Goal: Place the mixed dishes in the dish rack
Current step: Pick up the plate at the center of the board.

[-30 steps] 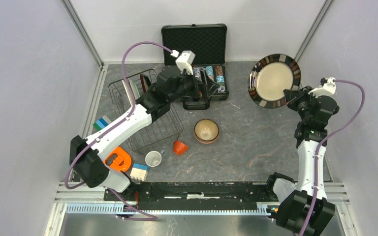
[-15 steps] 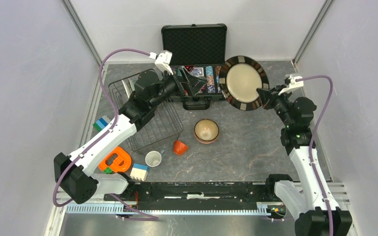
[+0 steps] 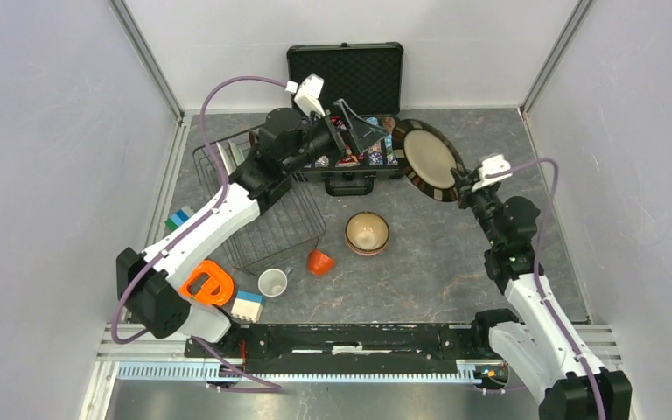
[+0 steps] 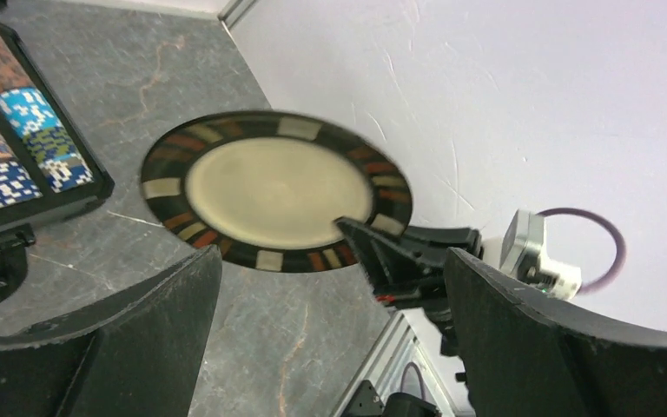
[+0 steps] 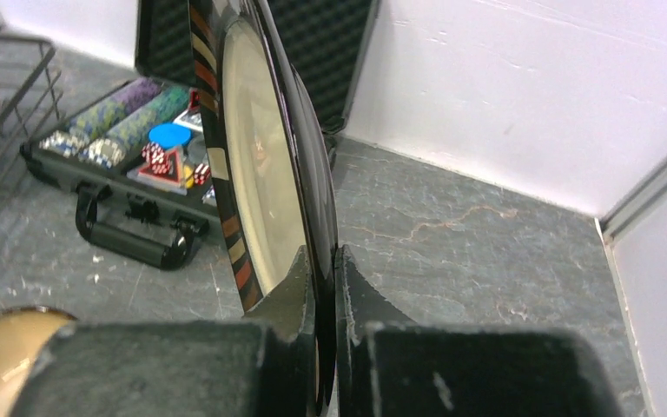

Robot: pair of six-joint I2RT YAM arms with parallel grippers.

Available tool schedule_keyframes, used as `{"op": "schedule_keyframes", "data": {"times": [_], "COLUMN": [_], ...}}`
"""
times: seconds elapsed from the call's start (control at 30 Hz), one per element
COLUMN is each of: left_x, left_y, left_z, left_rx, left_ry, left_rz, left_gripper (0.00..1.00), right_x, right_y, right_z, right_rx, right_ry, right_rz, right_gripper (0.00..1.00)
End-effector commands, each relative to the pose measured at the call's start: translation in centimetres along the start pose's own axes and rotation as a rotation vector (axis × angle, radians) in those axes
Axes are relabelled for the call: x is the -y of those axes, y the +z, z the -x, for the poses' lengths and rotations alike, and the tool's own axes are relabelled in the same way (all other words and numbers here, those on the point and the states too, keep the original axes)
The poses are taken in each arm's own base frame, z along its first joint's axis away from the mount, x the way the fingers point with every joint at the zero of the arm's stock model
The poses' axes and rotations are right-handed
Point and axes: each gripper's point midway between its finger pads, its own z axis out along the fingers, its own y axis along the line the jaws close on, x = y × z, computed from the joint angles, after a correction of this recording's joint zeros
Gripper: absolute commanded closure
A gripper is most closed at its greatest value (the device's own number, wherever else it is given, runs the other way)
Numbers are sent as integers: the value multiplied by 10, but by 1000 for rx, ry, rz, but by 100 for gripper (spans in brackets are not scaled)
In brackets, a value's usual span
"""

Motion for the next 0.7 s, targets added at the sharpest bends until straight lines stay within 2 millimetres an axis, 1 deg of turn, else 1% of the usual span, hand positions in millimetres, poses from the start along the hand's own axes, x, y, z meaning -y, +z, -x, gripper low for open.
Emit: {"op": "schedule_keyframes", "data": {"times": [0.0, 0.03, 0.07, 0.1, 0.13, 0.17, 0.23, 0.33, 0.4, 0.43, 0.47, 0.53, 0.6, 0.67], "left_x": [25, 27, 23, 25, 27, 31, 39, 28, 26, 21, 21, 20, 15, 4], "left_y": [9, 8, 6, 2, -2, -9, -21, -34, -42, -43, -44, -39, -33, -29], "left_z": [10, 17, 22, 32, 36, 39, 50, 60, 69, 69, 70, 66, 62, 54], "left_rx": [16, 39, 55, 77, 77, 72, 94, 132, 167, 167, 151, 108, 86, 62], "left_ry": [-71, -78, -89, -73, -48, -16, -39, -180, -271, -313, -351, -351, -305, -258], "left_rz": [-64, -52, -18, -15, -27, -65, -166, -306, -440, -477, -510, -511, -436, -315], "left_gripper": [0, 0, 0, 0, 0, 0, 0, 0, 0, 0, 0, 0, 0, 0], "right_x": [2, 3, 3, 1, 2, 3, 3, -1, -2, -3, -3, -6, -11, -19], "right_y": [-7, -10, -13, -15, -19, -22, -25, -26, -28, -30, -31, -34, -35, -34], "right_z": [86, 86, 86, 88, 90, 92, 96, 98, 100, 101, 102, 104, 105, 103], "right_rx": [353, 364, 375, 394, 408, 418, 432, 441, 456, 463, 469, 486, 497, 502], "right_ry": [-222, -232, -245, -274, -295, -309, -318, -330, -333, -338, -348, -371, -393, -428], "right_rz": [-93, -120, -131, -132, -157, -171, -187, -186, -201, -209, -219, -223, -216, -195], "right_gripper": [100, 100, 100, 100, 100, 100, 100, 100, 100, 100, 100, 100, 100, 100]}}
